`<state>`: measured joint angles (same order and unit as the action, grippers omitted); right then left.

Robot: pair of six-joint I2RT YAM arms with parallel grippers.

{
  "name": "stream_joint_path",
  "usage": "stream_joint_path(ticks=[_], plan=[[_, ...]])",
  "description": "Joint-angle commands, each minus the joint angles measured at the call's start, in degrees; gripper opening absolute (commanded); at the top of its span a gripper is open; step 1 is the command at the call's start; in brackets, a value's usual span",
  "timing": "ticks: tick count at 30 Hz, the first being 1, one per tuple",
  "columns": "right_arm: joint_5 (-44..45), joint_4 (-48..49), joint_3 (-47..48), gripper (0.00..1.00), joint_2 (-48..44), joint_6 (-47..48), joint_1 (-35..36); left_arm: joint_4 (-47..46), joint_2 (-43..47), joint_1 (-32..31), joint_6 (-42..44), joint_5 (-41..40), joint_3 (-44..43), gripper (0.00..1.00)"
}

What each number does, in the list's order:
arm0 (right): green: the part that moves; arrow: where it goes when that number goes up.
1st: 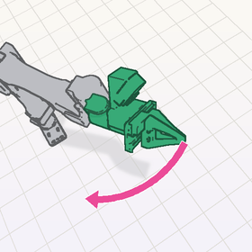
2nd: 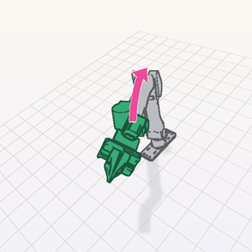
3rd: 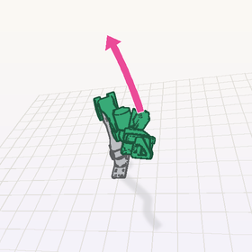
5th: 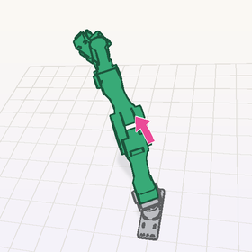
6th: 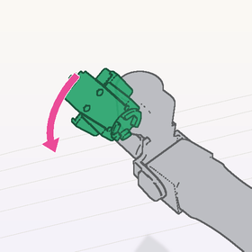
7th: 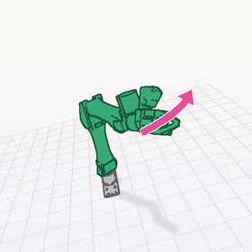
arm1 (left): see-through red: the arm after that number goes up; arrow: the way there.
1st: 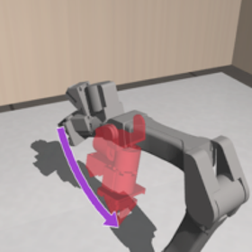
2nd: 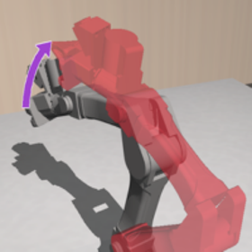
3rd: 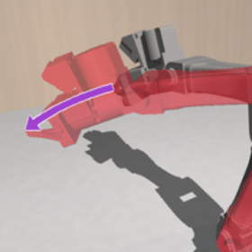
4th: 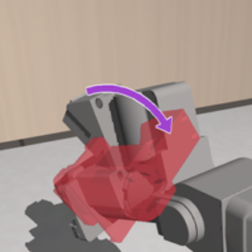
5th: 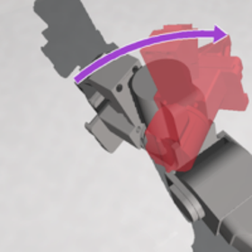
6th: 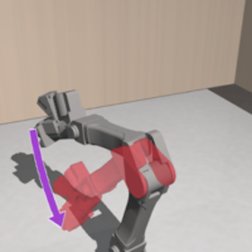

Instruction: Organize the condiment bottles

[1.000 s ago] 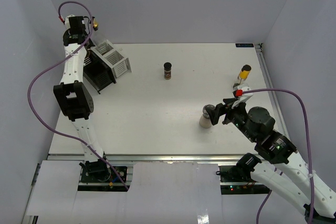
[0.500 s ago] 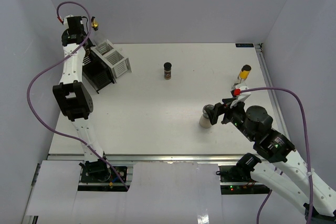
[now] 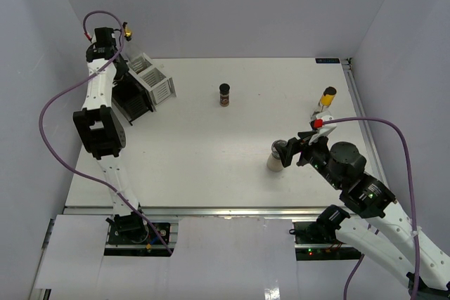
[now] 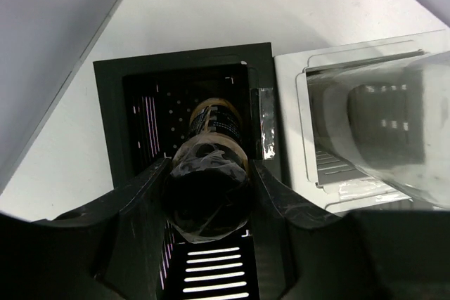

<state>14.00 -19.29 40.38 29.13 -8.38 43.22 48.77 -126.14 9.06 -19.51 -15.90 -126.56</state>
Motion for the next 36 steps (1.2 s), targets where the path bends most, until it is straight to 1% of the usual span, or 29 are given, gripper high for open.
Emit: stream_joint_path(ticks=[1,2,6,9,11,15,16,18,20,23,29,32,34,35,36], plan=[[0.77,2.55,-0.17,0.92,-0.96,0.03,0.28,-2.09,-0.07,0.08,0.21,0.43,-1.50,0.08],[0.86,2.50,-0.21,0.92,-1.09,0.03,0.28,-3.86,0.18,0.08,0.44,0.60,-0.28,0.12],[1.20,2.16,-0.04,0.92,-1.09,0.03,0.28,-5.96,-0.85,0.08,0.96,0.00,-0.95,0.23],[1.39,2.15,-0.04,0.92,-1.09,0.04,0.37,-7.67,-1.31,0.17,1.58,-0.09,-1.14,0.28],[1.48,2.15,-0.04,0.92,-1.06,0.12,0.28,-8.45,-1.49,0.18,1.65,-0.15,-1.00,0.40],[1.57,2.16,-0.11,0.92,-0.90,0.13,0.28,-9.85,-1.77,0.26,1.40,-0.84,-0.54,0.78],[1.62,2.21,-0.07,0.92,-0.85,0.18,0.28,-9.95,-1.92,0.26,1.40,-1.04,-0.59,0.85],[1.72,2.16,-0.04,0.92,-0.75,0.13,0.36,-10.55,-1.93,0.26,1.63,-1.46,-0.46,0.95],[1.73,2.22,-0.13,0.92,-0.74,0.12,0.28,-10.87,-1.68,0.22,2.05,-1.84,-0.18,0.98],[1.47,2.50,-0.08,0.92,-0.52,0.12,0.28,-10.76,-0.51,0.19,2.02,-1.86,0.05,0.98],[1.29,2.44,0.40,0.92,-0.03,0.18,0.28,-7.96,4.28,0.28,0.16,-1.52,0.65,0.98],[1.31,2.33,0.20,0.92,-0.53,0.21,0.28,-6.70,7.73,0.28,-0.98,-3.04,3.34,0.97],[1.38,2.33,0.14,0.92,-0.82,0.21,0.28,-6.58,9.98,0.34,-1.66,-4.16,5.87,0.94],[1.38,2.28,0.16,0.92,-1.01,0.21,0.28,-6.76,11.59,0.37,-1.86,-4.41,7.09,0.89],[1.38,2.18,0.21,0.92,-1.21,0.21,0.28,-6.97,13.64,0.42,-2.06,-4.61,9.70,0.82]])
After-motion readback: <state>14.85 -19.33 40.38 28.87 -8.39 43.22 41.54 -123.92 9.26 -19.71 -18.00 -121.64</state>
